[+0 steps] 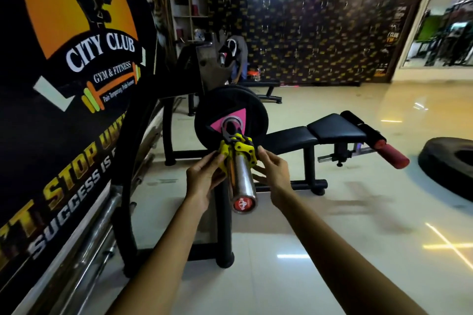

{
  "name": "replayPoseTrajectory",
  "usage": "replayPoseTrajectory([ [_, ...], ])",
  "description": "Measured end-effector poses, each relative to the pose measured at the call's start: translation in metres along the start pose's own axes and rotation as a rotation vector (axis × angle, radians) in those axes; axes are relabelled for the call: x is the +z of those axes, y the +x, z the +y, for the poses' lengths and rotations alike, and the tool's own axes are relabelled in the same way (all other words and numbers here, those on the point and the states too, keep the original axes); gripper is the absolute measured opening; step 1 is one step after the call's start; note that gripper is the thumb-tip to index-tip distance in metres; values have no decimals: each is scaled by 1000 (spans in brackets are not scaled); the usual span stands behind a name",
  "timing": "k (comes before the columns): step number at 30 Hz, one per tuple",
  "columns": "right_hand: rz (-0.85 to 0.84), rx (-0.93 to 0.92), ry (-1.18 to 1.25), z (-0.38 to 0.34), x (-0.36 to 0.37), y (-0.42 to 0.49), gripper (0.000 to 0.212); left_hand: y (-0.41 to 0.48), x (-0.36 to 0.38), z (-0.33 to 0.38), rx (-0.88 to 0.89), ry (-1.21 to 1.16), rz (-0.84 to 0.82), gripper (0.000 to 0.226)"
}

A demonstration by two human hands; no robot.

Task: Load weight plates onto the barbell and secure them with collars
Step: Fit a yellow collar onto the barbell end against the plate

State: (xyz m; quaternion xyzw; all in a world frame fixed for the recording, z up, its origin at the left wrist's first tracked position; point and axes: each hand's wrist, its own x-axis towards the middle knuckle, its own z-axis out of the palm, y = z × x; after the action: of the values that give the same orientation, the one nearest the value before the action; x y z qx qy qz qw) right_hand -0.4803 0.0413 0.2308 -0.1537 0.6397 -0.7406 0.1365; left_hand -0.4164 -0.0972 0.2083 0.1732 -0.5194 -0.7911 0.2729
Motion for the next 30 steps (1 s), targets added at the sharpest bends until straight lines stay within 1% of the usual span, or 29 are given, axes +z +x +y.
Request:
replayPoseTrajectory([
  [4,-56,-25,-1,-2,13,55,37,55,13,-2,-14,1,92,29],
  [8,-26,2,-74,1,23,106,41,103,25,-3,-77,43,219,40],
  [10,-13,-23,-129,5,25,121,49,112,25,-2,-131,61,171,50],
  [12,-19,-31,-153,11,24,130,56,116,21,-5,-226,-11,54,73],
  [13,-20,-27,-157,12,24,133,58,117,20,-4,-259,-48,7,81],
  [14,-19,-19,-160,12,22,135,60,119,19,-3,-273,-70,-16,83],
  [16,-11,30,-217,5,21,141,66,123,21,2,-277,-80,20,79],
  [17,-22,92,-267,-2,20,145,74,126,24,4,-273,-56,66,75],
  [19,-106,242,-302,-20,18,153,87,129,30,9,-253,45,146,62],
  [20,-173,303,-283,-30,18,155,88,130,30,11,-238,81,161,57],
  [22,-266,382,-272,-44,20,159,88,129,30,14,-217,102,150,54],
  [25,-265,454,-321,-50,27,167,93,126,30,17,-219,81,129,53],
  [27,-236,447,-318,-45,27,173,85,126,29,17,-225,52,127,52],
  [30,-171,407,-173,-34,12,176,65,125,31,15,-241,9,166,51],
])
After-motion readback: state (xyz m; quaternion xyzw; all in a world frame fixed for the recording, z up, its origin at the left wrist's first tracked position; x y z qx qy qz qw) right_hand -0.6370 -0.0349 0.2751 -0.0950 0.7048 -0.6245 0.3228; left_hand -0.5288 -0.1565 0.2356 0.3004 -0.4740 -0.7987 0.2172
